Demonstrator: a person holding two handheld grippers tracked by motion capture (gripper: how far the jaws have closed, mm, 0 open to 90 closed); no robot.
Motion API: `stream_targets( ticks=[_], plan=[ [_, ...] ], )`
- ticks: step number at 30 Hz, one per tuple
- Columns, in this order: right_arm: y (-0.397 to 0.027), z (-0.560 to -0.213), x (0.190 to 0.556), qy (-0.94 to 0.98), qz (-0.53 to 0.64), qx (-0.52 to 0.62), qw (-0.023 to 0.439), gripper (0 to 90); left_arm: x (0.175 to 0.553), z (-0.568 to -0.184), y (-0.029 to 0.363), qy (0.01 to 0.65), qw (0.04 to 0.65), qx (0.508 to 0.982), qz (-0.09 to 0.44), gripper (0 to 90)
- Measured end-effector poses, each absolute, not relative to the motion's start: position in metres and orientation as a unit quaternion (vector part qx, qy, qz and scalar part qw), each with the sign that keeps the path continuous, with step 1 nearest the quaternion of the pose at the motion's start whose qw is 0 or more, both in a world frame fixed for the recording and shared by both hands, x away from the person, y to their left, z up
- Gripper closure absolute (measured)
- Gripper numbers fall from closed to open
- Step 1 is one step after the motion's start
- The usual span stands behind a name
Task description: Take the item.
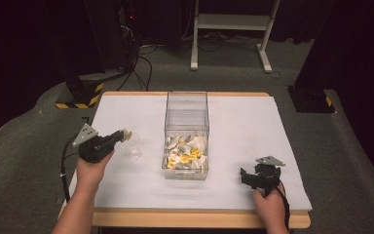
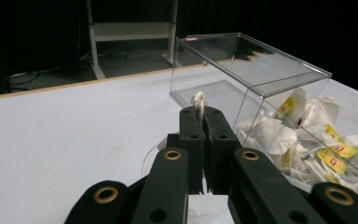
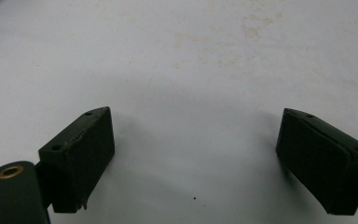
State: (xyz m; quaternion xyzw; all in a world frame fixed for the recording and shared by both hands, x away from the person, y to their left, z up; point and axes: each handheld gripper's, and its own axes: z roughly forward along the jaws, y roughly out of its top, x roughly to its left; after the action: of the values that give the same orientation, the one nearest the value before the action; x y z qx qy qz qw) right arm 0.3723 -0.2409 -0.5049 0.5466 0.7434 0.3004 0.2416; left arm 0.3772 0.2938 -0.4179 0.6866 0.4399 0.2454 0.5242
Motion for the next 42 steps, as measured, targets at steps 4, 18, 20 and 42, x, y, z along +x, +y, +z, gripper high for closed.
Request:
stream_targets(
  ticks=[4,18,20,42],
  plan=[
    [-0.241,-0.505,0.372,0.743,0.3,0.547,0.242,11.4,0.379,-0.423,0.293,0.443,0.518,0.69,0.243,87.2],
    [-0.241,-0.505,0.372,0.743,0.3,0.547,0.242,11.4,0.381,-0.431,0.285,0.451,0.486,0.703,0.256,52.0],
    [-0.241,-0.505,0.372,0.743,0.3,0.547,0.242,11.4,0.38,-0.431,0.285,0.452,0.484,0.703,0.258,42.3],
    [-0.241,-0.505,0.372,0.743,0.3,0.547,0.242,11.4,0.363,-0.463,0.31,0.497,0.424,0.72,0.234,6.9]
  ],
)
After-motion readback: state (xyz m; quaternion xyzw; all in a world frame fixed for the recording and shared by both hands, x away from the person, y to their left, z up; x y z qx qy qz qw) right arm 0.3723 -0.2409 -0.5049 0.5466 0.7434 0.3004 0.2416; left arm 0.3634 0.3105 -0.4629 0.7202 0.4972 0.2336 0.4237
